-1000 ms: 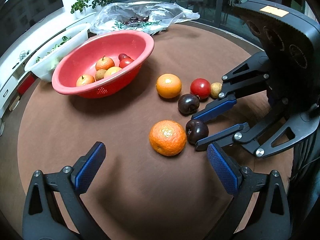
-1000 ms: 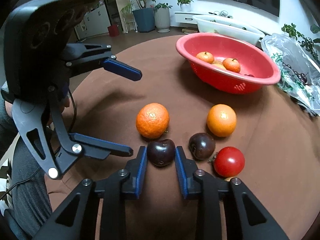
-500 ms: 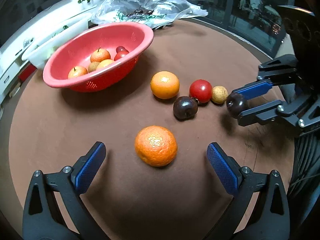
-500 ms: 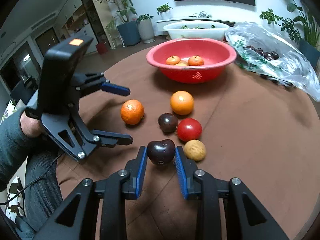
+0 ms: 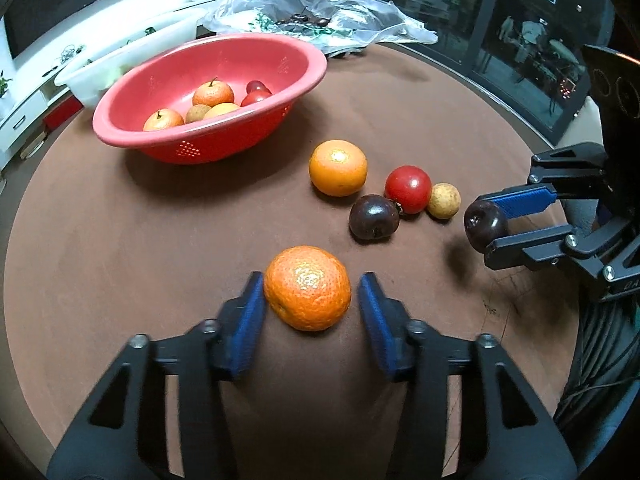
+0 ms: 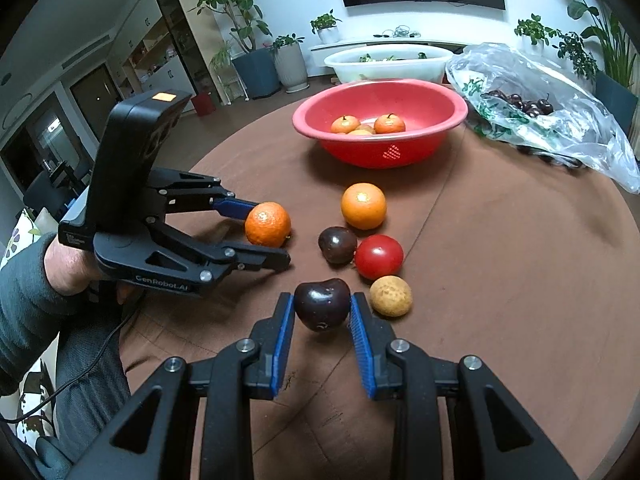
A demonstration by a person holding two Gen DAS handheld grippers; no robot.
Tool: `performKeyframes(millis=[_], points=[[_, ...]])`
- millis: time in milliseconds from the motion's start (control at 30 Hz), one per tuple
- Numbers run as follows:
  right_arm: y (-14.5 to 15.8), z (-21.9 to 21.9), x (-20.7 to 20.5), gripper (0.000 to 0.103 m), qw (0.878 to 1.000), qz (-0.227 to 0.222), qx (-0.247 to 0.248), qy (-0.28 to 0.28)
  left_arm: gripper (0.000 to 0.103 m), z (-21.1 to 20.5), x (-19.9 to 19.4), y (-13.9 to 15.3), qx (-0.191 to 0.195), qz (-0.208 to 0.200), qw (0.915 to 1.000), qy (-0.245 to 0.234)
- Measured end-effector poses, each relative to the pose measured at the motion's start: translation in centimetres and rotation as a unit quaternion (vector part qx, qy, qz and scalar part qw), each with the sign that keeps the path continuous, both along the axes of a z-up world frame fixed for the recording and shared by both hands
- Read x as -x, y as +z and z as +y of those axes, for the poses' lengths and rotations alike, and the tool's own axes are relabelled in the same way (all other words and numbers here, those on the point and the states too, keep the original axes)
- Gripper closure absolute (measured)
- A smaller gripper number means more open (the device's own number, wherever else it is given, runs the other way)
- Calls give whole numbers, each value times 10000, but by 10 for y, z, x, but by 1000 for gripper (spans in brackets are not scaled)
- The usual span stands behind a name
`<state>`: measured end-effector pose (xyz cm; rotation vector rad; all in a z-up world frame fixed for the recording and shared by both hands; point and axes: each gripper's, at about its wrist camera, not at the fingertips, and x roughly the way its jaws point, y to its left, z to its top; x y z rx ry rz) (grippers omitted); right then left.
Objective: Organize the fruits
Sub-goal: 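Grasp the tangerine with the left tool, then carry the tangerine with the left tool over the red bowl while the right tool carries the plum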
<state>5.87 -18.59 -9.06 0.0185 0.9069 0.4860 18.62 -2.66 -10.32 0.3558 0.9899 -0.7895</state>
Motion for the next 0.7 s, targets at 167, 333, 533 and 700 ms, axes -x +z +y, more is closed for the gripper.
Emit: performKeyframes(millis=[167,333,533,700], points=[[-1,1,-2,71,10000,19,7,-2,66,3,1,0,63,-9,9998,173],[-1,0,-4,72,10000,-1,-13,-51,66,8,3,-1,107,13,9994,337],[1,-1,-7,72,10000,-22,-13,-94,66,21,6,6,319,25,9974,646],[2,-3,-11,72,9999,-20,-24,-164,66,27,9,18,536,8,9956,768]])
